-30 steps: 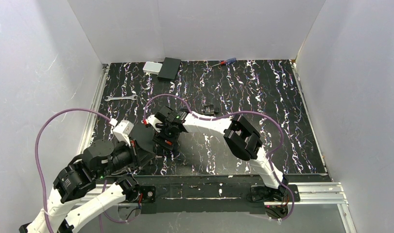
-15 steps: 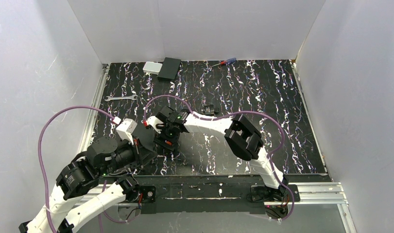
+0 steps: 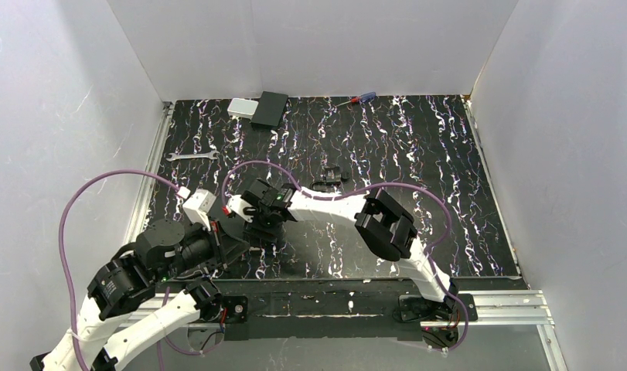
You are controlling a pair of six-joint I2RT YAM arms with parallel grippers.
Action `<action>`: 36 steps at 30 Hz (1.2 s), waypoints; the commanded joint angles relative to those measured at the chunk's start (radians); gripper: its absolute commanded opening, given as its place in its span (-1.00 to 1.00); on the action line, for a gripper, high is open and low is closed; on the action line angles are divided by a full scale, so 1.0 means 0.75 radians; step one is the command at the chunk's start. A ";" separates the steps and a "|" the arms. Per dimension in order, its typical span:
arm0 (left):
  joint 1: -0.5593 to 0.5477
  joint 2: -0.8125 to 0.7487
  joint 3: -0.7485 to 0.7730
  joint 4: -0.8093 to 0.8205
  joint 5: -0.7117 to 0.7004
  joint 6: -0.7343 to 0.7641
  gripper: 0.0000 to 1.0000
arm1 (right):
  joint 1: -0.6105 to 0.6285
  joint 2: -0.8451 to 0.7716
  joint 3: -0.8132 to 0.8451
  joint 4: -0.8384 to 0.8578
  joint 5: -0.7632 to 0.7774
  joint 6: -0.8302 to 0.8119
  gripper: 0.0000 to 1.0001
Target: Unlock with the key
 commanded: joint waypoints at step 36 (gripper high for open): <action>-0.007 0.176 0.157 0.076 -0.191 -0.113 -1.00 | -0.523 -0.913 -0.245 -0.086 0.488 1.732 -0.97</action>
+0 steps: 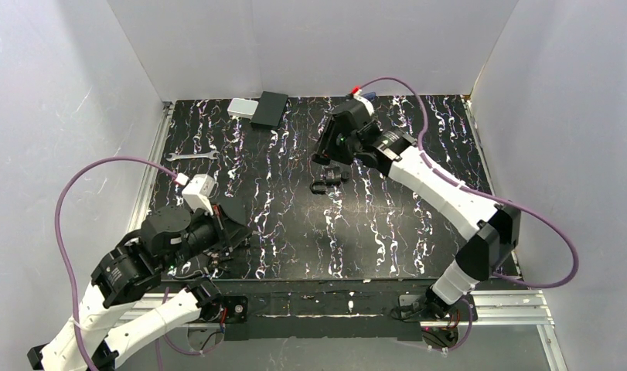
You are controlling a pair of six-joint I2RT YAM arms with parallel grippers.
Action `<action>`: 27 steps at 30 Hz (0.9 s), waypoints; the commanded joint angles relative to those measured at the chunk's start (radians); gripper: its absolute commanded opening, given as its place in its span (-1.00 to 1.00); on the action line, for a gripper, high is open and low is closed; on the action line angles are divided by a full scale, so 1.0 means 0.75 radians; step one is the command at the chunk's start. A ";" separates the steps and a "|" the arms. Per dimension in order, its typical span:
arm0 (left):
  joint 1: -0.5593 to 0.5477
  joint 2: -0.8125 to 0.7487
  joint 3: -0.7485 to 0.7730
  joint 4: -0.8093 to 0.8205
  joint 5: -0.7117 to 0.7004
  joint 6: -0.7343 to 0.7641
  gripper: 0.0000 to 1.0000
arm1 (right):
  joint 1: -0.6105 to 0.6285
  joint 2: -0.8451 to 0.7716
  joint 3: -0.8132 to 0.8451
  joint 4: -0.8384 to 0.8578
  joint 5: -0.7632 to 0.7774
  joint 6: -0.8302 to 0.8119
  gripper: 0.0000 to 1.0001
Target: Unlock with the key
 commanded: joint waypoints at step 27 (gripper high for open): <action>-0.006 0.155 -0.163 -0.211 -0.100 -0.793 -1.00 | -0.312 -0.298 -0.567 0.809 -1.232 1.351 -0.97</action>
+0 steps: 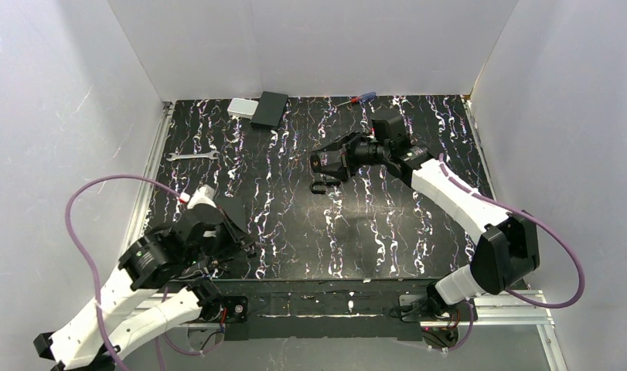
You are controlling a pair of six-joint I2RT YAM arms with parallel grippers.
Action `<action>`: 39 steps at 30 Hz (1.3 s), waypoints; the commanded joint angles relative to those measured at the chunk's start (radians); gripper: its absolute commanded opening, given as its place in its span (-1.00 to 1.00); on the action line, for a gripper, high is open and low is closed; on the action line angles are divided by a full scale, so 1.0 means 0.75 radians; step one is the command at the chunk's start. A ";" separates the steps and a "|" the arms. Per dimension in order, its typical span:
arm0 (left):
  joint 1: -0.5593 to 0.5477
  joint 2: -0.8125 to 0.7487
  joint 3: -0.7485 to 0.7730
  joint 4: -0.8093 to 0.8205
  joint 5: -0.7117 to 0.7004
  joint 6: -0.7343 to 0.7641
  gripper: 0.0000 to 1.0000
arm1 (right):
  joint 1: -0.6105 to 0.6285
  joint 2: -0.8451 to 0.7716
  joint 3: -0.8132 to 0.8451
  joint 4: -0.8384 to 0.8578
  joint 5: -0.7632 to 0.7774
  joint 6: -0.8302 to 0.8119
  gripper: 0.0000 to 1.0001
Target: Unlock with the key
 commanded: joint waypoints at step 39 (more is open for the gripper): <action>-0.006 -0.032 -0.291 0.461 0.266 -0.116 -1.00 | -0.007 -0.150 0.013 0.187 -0.145 0.119 -0.97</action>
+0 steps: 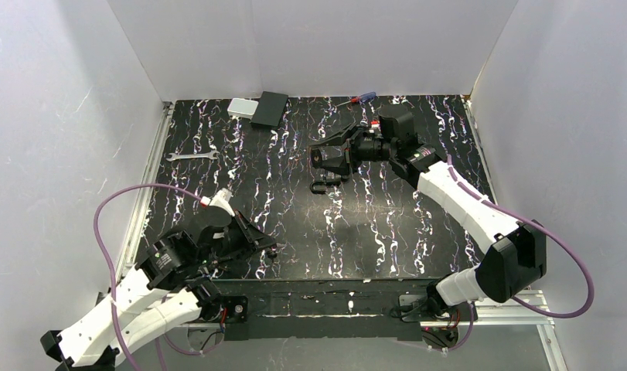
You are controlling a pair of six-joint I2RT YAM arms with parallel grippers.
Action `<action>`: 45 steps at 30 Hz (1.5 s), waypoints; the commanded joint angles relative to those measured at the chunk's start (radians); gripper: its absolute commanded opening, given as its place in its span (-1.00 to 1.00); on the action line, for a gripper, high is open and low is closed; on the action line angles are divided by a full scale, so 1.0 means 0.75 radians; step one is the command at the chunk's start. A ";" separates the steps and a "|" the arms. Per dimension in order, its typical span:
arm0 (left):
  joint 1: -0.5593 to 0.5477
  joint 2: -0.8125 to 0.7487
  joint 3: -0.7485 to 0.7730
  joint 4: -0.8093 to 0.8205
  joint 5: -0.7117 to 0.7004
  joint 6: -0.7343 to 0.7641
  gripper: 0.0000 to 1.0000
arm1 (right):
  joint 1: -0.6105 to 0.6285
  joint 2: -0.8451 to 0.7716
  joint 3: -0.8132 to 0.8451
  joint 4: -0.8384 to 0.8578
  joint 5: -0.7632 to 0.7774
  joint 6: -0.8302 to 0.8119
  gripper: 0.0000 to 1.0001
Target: Unlock with the key
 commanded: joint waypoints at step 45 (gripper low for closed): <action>-0.006 0.237 0.336 0.459 0.658 2.418 -1.00 | -0.004 0.257 0.434 -1.586 0.241 -0.670 -0.97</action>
